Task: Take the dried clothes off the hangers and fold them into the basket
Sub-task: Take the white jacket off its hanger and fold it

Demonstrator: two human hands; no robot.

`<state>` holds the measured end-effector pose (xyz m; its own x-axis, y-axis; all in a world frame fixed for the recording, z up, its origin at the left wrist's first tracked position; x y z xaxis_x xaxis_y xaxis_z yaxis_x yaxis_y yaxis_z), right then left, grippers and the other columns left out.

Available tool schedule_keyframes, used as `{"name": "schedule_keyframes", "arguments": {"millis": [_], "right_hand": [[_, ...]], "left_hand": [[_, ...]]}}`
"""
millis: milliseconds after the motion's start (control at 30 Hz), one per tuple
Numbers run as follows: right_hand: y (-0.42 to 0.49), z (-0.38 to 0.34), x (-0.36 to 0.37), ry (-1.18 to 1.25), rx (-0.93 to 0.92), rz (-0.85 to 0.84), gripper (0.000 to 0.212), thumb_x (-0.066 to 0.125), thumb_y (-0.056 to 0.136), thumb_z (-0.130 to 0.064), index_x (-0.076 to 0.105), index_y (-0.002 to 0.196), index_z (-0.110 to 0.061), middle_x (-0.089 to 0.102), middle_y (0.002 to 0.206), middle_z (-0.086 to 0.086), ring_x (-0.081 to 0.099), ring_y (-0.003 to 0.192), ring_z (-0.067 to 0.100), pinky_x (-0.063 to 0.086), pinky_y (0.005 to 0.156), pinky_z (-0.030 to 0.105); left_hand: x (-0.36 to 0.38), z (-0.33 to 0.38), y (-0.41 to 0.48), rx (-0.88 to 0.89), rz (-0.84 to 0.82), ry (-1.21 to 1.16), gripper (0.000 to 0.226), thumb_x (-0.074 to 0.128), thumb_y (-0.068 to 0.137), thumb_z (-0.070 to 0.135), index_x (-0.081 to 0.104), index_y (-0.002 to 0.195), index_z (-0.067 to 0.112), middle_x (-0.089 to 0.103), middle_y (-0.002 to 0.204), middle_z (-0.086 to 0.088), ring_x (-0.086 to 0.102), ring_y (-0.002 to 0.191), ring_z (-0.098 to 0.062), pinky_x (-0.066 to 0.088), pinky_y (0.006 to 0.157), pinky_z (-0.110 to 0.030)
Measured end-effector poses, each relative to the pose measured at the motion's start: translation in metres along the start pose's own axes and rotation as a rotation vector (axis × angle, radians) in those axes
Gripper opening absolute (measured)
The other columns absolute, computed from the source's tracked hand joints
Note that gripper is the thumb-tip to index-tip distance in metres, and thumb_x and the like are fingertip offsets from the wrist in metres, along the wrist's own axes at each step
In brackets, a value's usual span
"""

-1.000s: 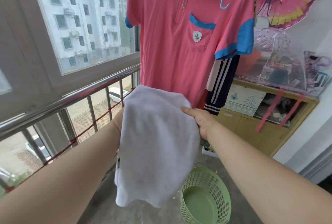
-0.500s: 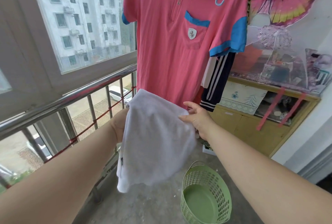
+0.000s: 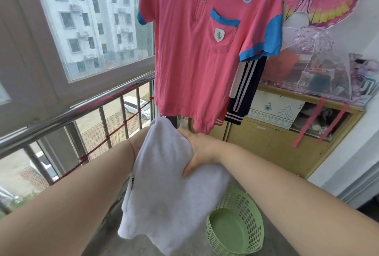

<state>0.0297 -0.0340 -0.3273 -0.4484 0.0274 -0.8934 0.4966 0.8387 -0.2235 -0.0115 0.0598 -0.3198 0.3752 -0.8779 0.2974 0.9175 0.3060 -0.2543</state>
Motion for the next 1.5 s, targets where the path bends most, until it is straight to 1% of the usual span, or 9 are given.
{"name": "schedule_keyframes", "arguments": {"millis": [167,300,467,633,767,967,1167,1400,1500], "right_hand": [[-0.004,0.023,0.0,0.255,0.101,0.01,0.033,0.082,0.065,-0.022,0.067,0.096,-0.022,0.072,0.094,-0.001,0.067,0.09,0.018,0.053,0.077,0.032],[-0.011,0.07,-0.004,0.397,0.358,0.039,0.039,0.084,0.064,-0.018,0.069,0.1,-0.012,0.07,0.096,0.003,0.065,0.091,0.023,0.05,0.071,0.028],[-0.019,0.094,-0.004,0.557,0.613,0.178,0.053,0.079,0.071,-0.015,0.053,0.116,-0.009,0.061,0.1,0.009,0.061,0.088,0.027,0.05,0.071,0.036],[-0.008,0.078,-0.013,0.599,0.648,0.239,0.041,0.07,0.079,-0.019,0.051,0.115,-0.012,0.061,0.103,0.009,0.061,0.09,0.025,0.052,0.073,0.032],[0.001,0.038,-0.01,1.153,0.368,0.173,0.028,0.057,0.09,-0.022,0.062,0.115,-0.01,0.063,0.071,0.006,0.058,0.059,0.016,0.049,0.06,0.027],[-0.003,0.043,-0.019,1.278,0.203,0.185,0.03,0.051,0.091,0.001,0.057,0.121,-0.003,0.067,0.095,0.008,0.064,0.077,0.02,0.052,0.075,0.029],[-0.03,0.133,-0.025,0.866,0.487,0.603,0.058,0.079,0.077,-0.02,0.051,0.128,-0.014,0.053,0.121,0.003,0.056,0.104,0.021,0.049,0.089,0.034],[-0.058,0.173,0.062,1.398,0.712,0.308,0.104,0.082,0.038,-0.072,0.058,0.125,-0.02,0.069,0.117,0.009,0.065,0.105,0.031,0.052,0.087,0.049],[-0.07,0.182,0.076,1.559,0.683,0.268,0.086,0.075,0.055,-0.068,0.062,0.122,-0.016,0.072,0.109,0.012,0.071,0.092,0.03,0.058,0.065,0.043]], "left_hand": [[-0.003,-0.016,0.001,-0.173,-0.17,-0.107,0.034,0.044,0.079,0.024,0.068,0.061,0.008,0.063,0.061,-0.007,0.06,0.051,-0.018,0.049,0.06,-0.027],[-0.043,-0.003,0.025,-0.074,0.051,-0.183,0.035,0.04,0.086,0.021,0.066,0.107,0.011,0.071,0.102,-0.009,0.066,0.09,-0.022,0.049,0.072,-0.032],[-0.033,-0.022,0.033,-0.108,0.065,-0.018,0.017,0.06,0.087,0.015,0.064,0.103,0.015,0.062,0.101,-0.006,0.062,0.086,-0.019,0.051,0.074,-0.034],[0.026,-0.091,0.025,-0.388,-0.34,0.271,0.1,0.073,0.059,0.071,0.035,0.143,0.031,0.037,0.144,0.002,0.035,0.137,-0.033,0.033,0.101,-0.063],[0.035,-0.078,0.029,-0.339,-0.367,-0.065,0.081,0.072,0.072,0.057,0.055,0.128,0.001,0.059,0.127,-0.02,0.053,0.122,-0.033,0.038,0.108,-0.046],[0.011,-0.059,0.032,-0.274,-0.214,-0.13,0.03,0.042,0.081,0.009,0.057,0.062,-0.007,0.057,0.053,-0.016,0.059,0.048,-0.024,0.052,0.048,-0.023],[0.011,-0.059,0.035,-0.304,-0.338,-0.13,0.032,0.062,0.044,0.002,0.054,0.075,-0.001,0.06,0.063,-0.016,0.059,0.056,-0.029,0.054,0.056,-0.028],[0.047,-0.058,0.046,-0.288,-0.463,-0.149,0.036,0.076,0.033,0.002,0.058,0.064,-0.004,0.06,0.055,-0.015,0.061,0.05,-0.025,0.054,0.053,-0.024],[0.084,-0.061,0.041,-0.319,-0.491,-0.159,0.025,0.076,0.027,0.0,0.058,0.046,-0.001,0.056,0.044,-0.014,0.058,0.04,-0.022,0.049,0.043,-0.019]]}}
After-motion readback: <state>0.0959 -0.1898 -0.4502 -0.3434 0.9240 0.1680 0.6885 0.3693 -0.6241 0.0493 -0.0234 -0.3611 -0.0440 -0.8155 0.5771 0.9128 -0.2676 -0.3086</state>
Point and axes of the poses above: each hand's wrist, its own y-axis towards the middle knuckle, its own x-axis out of the palm, z = x × y, the point moved 10 cm from there along y, towards the middle knuckle
